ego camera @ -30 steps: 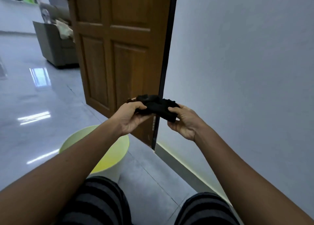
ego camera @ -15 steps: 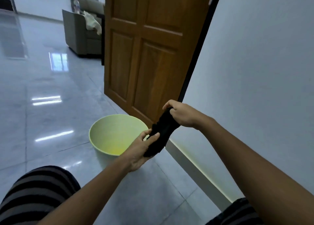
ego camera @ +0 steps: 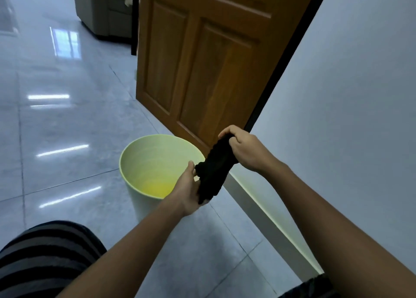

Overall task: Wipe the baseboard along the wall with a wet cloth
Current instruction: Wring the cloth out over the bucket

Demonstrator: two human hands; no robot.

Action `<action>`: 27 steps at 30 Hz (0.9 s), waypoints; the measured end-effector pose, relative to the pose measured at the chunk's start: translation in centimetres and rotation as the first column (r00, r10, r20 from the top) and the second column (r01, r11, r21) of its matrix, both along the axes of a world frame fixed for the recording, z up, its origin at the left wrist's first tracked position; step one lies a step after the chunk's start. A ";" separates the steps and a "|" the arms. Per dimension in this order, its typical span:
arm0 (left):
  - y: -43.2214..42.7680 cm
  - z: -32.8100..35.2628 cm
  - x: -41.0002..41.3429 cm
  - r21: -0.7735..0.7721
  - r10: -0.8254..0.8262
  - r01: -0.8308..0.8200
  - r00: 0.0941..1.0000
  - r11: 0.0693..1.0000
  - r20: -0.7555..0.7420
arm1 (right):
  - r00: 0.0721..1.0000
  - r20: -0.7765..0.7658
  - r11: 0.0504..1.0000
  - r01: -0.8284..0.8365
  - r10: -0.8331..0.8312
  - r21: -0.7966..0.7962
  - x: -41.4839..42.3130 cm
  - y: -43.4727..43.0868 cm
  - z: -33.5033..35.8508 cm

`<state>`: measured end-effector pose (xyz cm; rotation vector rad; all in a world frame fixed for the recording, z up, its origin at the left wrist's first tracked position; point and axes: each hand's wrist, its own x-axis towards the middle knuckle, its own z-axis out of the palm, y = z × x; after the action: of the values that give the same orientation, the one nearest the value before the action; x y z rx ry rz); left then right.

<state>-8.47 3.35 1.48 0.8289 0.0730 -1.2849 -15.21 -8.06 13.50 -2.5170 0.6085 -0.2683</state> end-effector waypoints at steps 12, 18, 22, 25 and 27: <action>-3.3 0.1 3.4 0.138 0.266 -0.560 0.579 0.817 0.771 | 0.950 0.102 0.941 0.270 -0.295 0.203 2.3 -4.0 -7.3; -7.3 -3.7 6.1 0.220 -0.021 -0.584 0.329 0.781 0.944 | 0.888 0.077 0.852 0.406 -0.453 0.332 3.9 -6.7 -14.6; -8.2 -8.0 6.9 0.323 -0.157 -0.573 0.320 0.754 0.934 | 0.874 -0.025 0.784 0.448 -0.486 0.430 4.4 -7.6 -20.0; -8.6 -10.2 7.2 0.407 -0.216 -0.535 0.384 0.740 0.898 | 0.859 -0.063 0.697 0.452 -0.507 0.556 4.8 -7.0 -22.4; -9.1 -11.1 7.3 0.485 -0.285 -0.447 0.443 0.752 0.850 | 0.853 -0.095 0.624 0.446 -0.512 0.641 4.9 -6.3 -23.3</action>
<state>-1.14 -5.72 -9.67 2.0667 -0.3198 -0.4996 -10.33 -14.39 -9.83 -1.6219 1.1213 -0.3043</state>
